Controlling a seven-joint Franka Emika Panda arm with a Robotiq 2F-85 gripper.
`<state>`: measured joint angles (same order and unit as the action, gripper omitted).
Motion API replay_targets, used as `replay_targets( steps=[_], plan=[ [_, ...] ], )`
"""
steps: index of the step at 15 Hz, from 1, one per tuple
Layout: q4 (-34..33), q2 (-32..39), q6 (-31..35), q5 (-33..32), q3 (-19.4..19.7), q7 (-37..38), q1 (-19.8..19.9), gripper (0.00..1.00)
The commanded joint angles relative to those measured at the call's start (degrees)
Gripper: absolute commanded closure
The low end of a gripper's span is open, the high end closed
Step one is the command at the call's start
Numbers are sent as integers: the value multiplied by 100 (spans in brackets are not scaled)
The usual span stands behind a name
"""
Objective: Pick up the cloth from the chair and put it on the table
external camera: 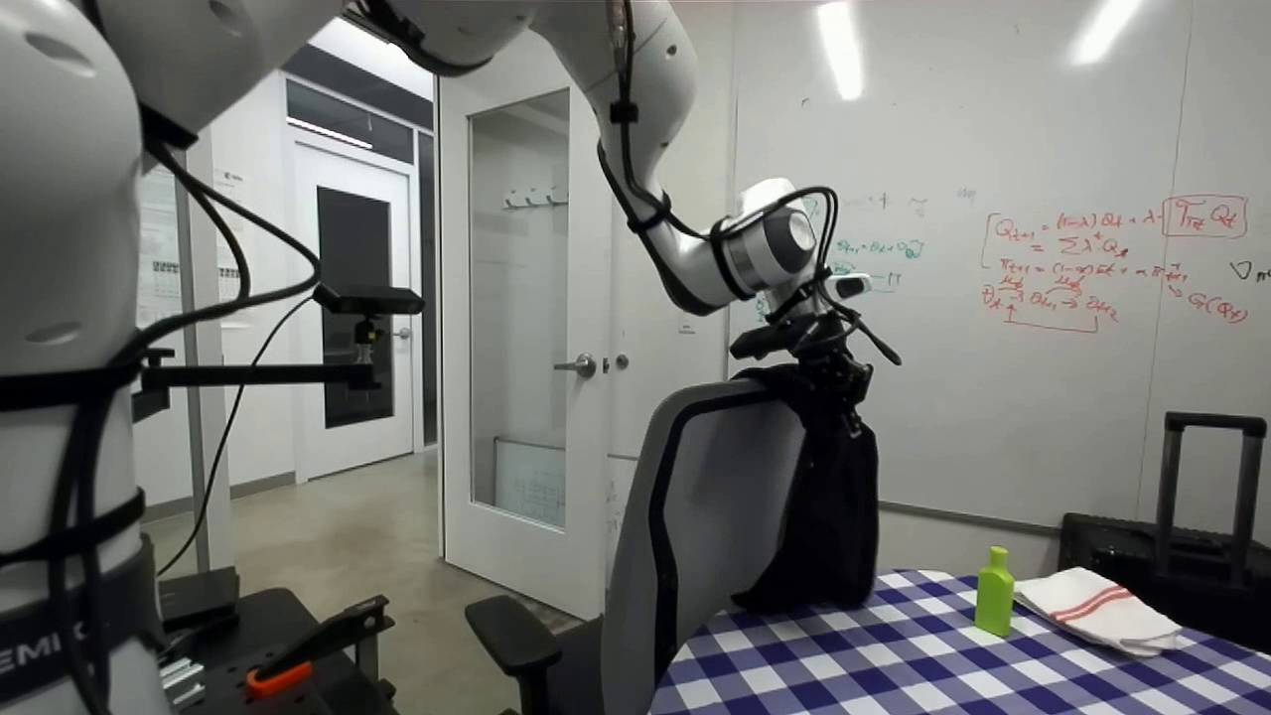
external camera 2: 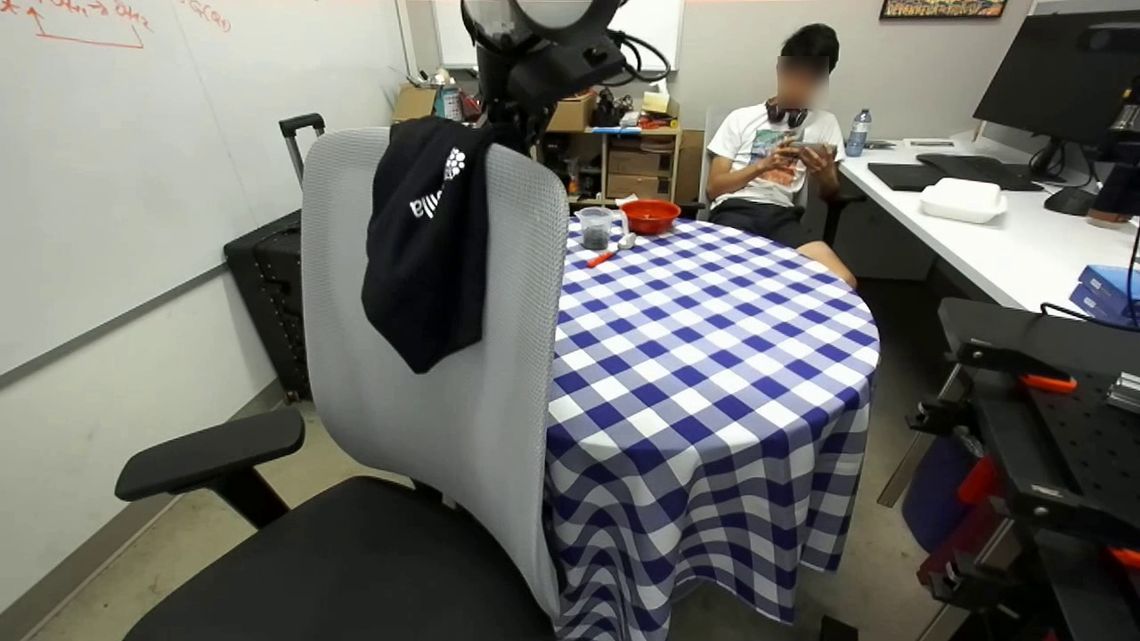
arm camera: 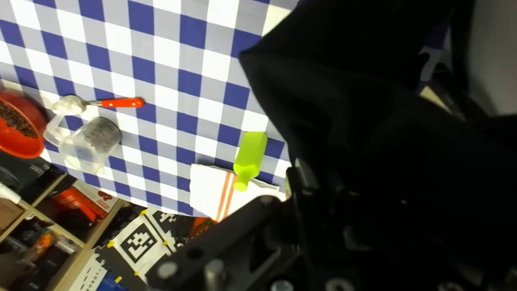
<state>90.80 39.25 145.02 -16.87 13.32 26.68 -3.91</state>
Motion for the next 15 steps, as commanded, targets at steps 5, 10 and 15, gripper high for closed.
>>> replay_targets(
  steps=[5, 10, 15],
  plan=[
    [-1679, 1504, -461, -9, 834, 516, 19, 98],
    [-2079, 1989, -709, 28, 1223, 1044, 214, 98],
    [-2858, 2618, -1016, 57, 1382, 1511, 504, 98]
  ],
)
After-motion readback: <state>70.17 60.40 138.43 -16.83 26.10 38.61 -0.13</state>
